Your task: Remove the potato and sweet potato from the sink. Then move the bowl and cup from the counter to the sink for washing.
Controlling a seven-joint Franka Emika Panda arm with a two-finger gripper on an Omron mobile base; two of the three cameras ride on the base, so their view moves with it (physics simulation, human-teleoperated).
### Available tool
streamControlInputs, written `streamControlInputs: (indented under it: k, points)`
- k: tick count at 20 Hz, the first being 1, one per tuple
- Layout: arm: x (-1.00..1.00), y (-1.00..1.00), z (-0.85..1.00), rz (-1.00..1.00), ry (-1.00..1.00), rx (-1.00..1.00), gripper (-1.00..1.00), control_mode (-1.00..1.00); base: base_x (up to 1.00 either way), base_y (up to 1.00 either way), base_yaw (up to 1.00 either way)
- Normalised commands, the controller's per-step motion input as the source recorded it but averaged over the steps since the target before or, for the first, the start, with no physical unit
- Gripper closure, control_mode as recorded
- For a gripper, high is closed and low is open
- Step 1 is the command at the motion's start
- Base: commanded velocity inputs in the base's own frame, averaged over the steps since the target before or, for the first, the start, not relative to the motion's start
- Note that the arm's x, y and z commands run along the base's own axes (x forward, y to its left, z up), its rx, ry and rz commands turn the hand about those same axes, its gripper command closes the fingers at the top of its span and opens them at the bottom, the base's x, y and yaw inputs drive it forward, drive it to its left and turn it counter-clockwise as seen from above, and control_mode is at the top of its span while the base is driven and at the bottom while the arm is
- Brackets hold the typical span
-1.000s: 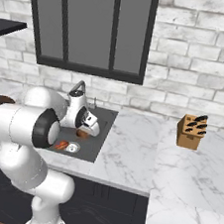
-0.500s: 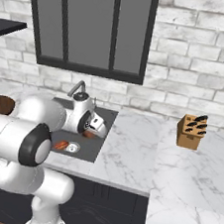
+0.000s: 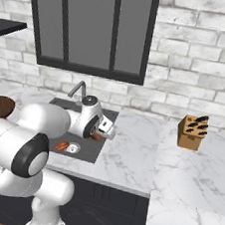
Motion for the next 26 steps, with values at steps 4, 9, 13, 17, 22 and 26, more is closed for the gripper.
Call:
streamControlInputs:
  k: [4, 9, 13, 17, 22, 26]
  points:
    - [0.00, -0.42, 0.12, 0.01, 0.03, 0.00, 1.00, -1.00, 0.00, 0.00, 0.00]
    - [0.00, -0.39, 0.13, 0.01, 0.10, 0.00, 1.00, -1.00, 0.00, 0.00, 0.00]
    - [0.00, -0.43, 0.07, 0.02, 0.06, 0.00, 1.00, -1.00, 0.00, 0.00, 0.00]
    - [0.00, -0.44, 0.00, 0.02, 0.07, 0.00, 1.00, -1.00, 0.00, 0.00, 0.00]
    - [0.00, -0.44, 0.00, 0.02, 0.05, 0.00, 1.00, -1.00, 0.00, 0.00, 0.00]
    - [0.00, -0.42, -0.01, 0.03, 0.02, 0.00, 1.00, -1.00, 0.00, 0.00, 0.00]
